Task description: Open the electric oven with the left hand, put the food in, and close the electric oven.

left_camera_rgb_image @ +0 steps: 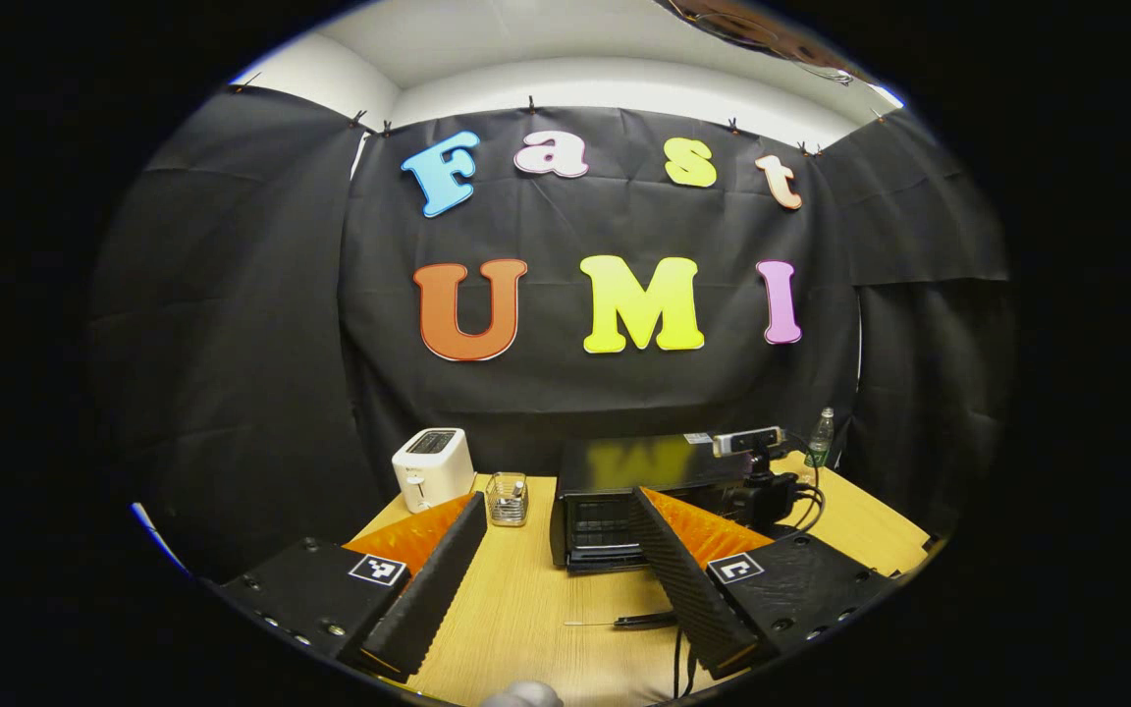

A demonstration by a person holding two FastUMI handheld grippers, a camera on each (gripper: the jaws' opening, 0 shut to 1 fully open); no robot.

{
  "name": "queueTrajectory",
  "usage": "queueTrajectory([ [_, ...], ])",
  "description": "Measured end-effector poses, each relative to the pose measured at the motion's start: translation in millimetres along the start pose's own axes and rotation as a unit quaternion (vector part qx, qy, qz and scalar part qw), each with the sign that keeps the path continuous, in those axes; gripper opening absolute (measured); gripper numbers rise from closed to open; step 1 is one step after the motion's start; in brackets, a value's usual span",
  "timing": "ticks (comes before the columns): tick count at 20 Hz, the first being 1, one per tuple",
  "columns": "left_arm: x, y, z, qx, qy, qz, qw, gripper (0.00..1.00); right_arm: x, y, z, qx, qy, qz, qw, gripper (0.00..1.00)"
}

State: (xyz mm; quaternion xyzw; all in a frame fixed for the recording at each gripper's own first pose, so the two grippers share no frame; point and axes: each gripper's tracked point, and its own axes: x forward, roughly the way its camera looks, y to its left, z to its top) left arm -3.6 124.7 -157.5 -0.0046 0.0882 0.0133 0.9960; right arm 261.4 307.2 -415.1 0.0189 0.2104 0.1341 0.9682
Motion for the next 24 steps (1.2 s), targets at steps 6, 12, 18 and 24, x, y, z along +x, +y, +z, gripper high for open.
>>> queueTrajectory([
  [6,-2,3,1,0.006,0.000,0.002,1.000,0.96,47,1,7,0.001,-0.001,-0.016,1.000,0.92],
  [12,0,4,-5,0.007,0.008,0.002,1.000,0.96,60,-11,-2,0.015,0.007,-0.038,0.999,0.95],
  [18,-2,1,-7,0.009,0.010,0.000,1.000,0.96,43,-26,3,0.020,0.006,-0.051,0.998,0.98],
  [24,-7,-5,-7,0.008,0.009,-0.002,1.000,0.96,37,-15,29,-0.023,-0.021,-0.024,0.999,0.97],
])
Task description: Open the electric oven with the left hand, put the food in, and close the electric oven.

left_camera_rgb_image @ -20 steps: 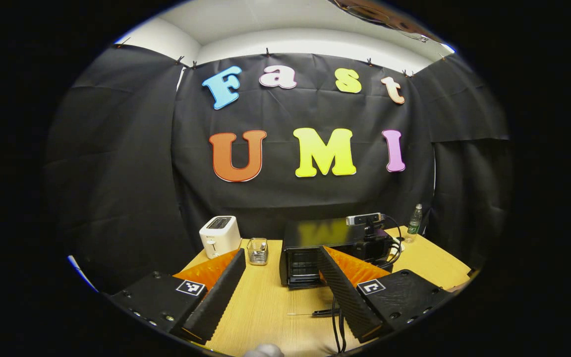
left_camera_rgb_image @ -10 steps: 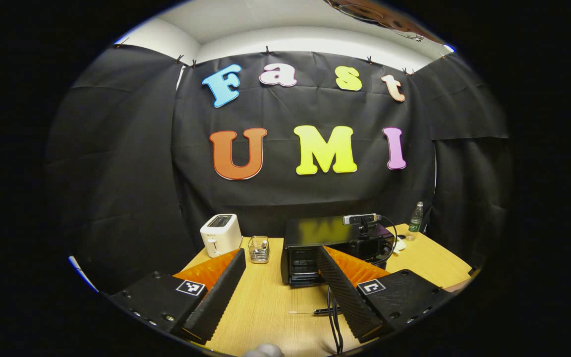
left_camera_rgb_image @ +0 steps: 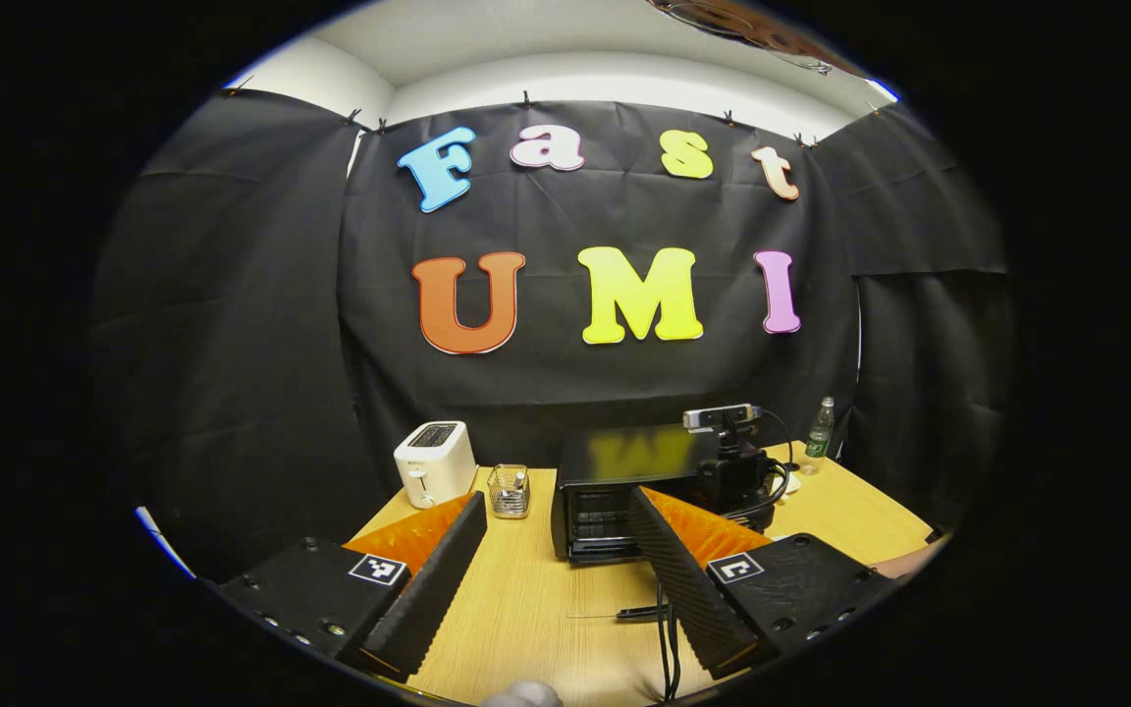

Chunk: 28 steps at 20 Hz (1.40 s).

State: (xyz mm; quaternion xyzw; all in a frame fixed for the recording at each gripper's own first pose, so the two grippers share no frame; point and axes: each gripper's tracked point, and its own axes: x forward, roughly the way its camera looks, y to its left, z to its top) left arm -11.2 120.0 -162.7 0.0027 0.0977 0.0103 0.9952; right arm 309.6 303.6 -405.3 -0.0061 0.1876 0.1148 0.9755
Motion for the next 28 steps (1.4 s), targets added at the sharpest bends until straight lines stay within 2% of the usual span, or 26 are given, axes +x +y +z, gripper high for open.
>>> queueTrajectory([
  [2,0,-3,-1,0.004,-0.002,-0.004,1.000,0.96,-9,0,11,0.010,-0.018,0.002,1.000,0.98],
  [6,-1,-5,-4,0.001,-0.013,-0.006,1.000,0.96,-53,-13,9,0.018,-0.014,0.009,1.000,0.97],
  [8,2,-4,-17,0.000,-0.007,-0.002,1.000,0.96,-93,-30,15,0.011,-0.027,0.000,1.000,0.97],
  [12,10,-6,-54,-0.012,0.014,-0.001,1.000,0.96,-201,-75,51,0.003,-0.067,-0.028,0.997,0.97],
  [17,17,-32,-110,-0.010,0.066,-0.020,0.998,0.95,-327,-139,129,-0.011,-0.134,-0.076,0.988,0.97],
  [21,20,-69,-178,-0.008,0.134,-0.042,0.990,0.95,-404,-177,166,-0.011,-0.172,-0.110,0.979,0.96],
  [24,25,-95,-221,0.014,0.176,-0.063,0.982,0.96,-444,-190,176,-0.005,-0.188,-0.120,0.975,0.96],
  [28,32,-124,-260,0.016,0.218,-0.082,0.972,0.96,-468,-199,180,0.002,-0.197,-0.123,0.973,0.98],
])
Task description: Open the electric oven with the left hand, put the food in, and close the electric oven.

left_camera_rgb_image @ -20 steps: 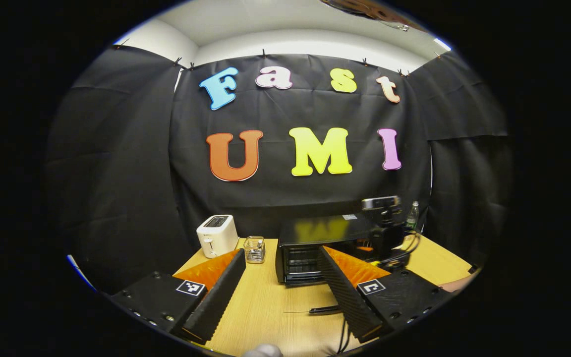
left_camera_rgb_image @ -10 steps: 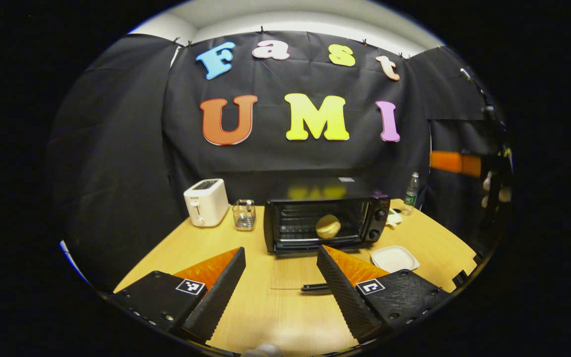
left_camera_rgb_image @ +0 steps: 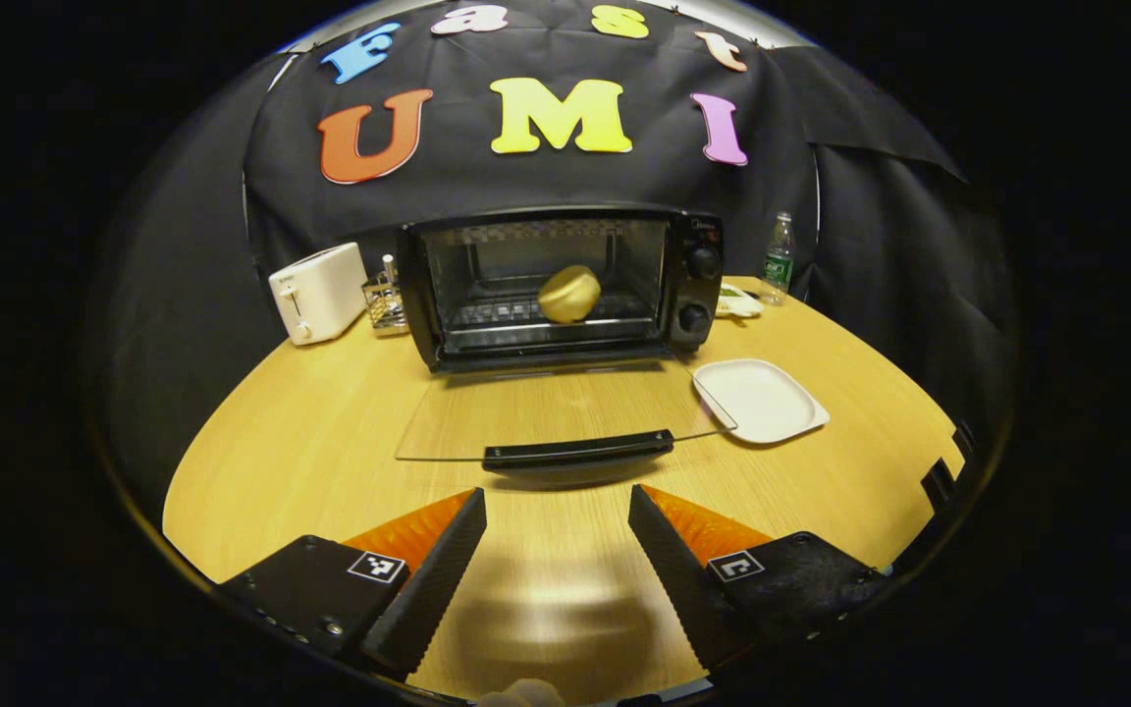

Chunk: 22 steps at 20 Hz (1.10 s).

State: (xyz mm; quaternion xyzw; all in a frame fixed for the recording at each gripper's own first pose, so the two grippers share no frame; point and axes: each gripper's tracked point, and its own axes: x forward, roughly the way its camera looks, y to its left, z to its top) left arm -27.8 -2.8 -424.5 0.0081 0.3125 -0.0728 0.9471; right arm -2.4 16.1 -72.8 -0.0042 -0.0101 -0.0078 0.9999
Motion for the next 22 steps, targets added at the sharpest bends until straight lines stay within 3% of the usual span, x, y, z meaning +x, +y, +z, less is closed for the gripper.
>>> queueTrajectory([
  [12,56,1,-16,-0.017,0.050,0.014,0.999,0.98,4,-16,-11,-0.007,0.025,0.003,1.000,0.97],
  [22,46,0,13,-0.038,0.040,0.013,0.998,0.97,24,-10,-12,-0.002,0.029,0.018,0.999,0.97],
])
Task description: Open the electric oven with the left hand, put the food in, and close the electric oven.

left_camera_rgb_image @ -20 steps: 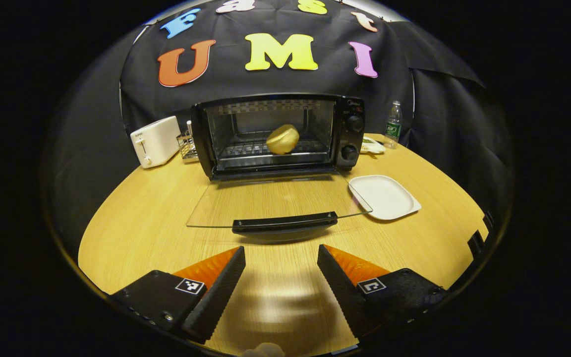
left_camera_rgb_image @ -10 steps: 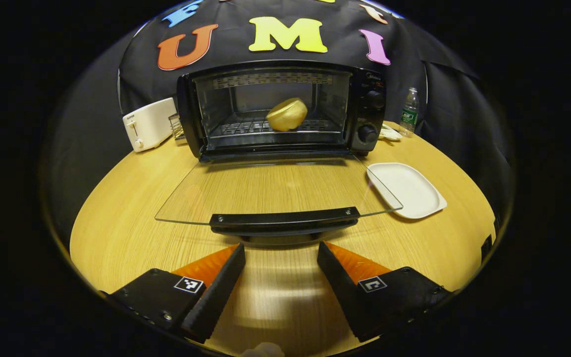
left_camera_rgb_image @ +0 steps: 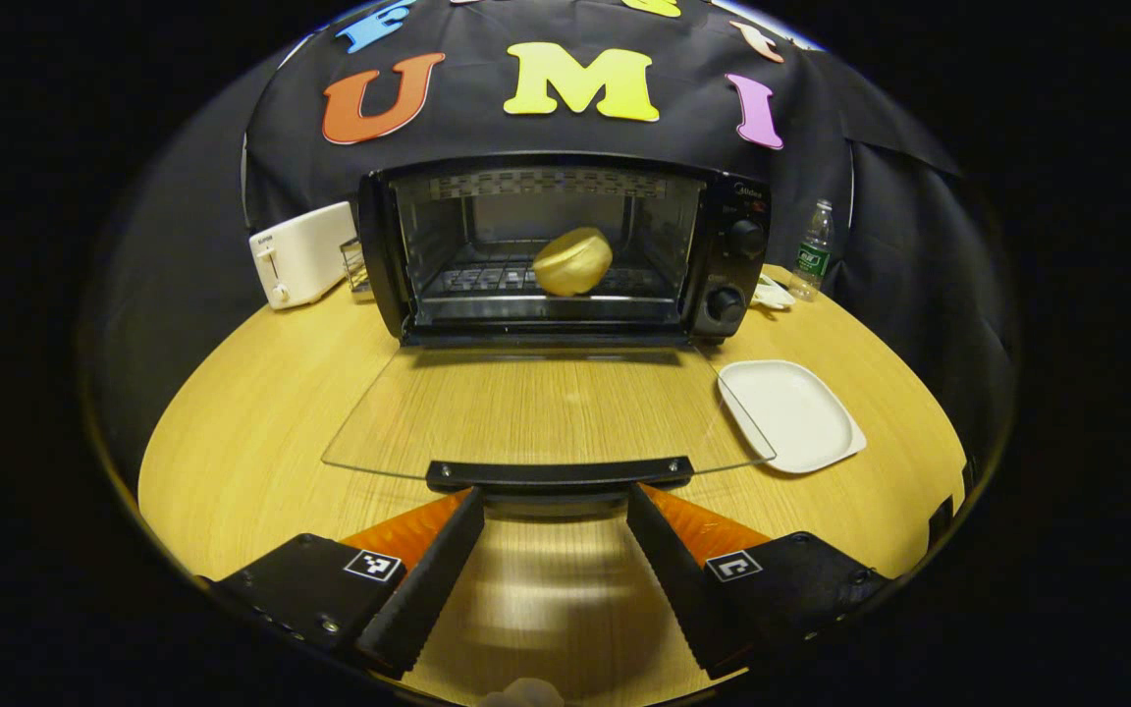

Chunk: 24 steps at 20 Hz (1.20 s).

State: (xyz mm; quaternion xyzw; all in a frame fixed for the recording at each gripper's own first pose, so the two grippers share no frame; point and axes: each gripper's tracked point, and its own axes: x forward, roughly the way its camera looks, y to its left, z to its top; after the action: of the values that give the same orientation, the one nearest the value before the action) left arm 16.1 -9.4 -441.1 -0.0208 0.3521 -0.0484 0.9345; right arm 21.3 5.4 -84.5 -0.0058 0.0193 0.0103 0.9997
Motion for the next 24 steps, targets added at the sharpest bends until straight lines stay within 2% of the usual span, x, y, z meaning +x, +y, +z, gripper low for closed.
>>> queueTrajectory([
  [4,-12,-3,24,-0.012,-0.027,-0.001,1.000,0.95,7,2,3,0.005,0.000,0.007,1.000,0.97],
  [14,-25,-2,97,0.019,-0.108,0.010,0.994,0.96,16,3,6,0.010,-0.001,0.016,1.000,0.97],
  [21,-17,0,152,0.016,-0.146,0.011,0.989,1.00,18,-4,8,0.016,-0.002,0.009,1.000,0.96],
  [23,-9,3,162,0.014,-0.138,0.016,0.990,0.99,19,-6,9,0.017,-0.002,0.007,1.000,0.96],
  [24,-1,5,163,0.013,-0.137,0.016,0.990,0.89,19,-8,9,0.017,-0.001,0.005,1.000,0.96],
])
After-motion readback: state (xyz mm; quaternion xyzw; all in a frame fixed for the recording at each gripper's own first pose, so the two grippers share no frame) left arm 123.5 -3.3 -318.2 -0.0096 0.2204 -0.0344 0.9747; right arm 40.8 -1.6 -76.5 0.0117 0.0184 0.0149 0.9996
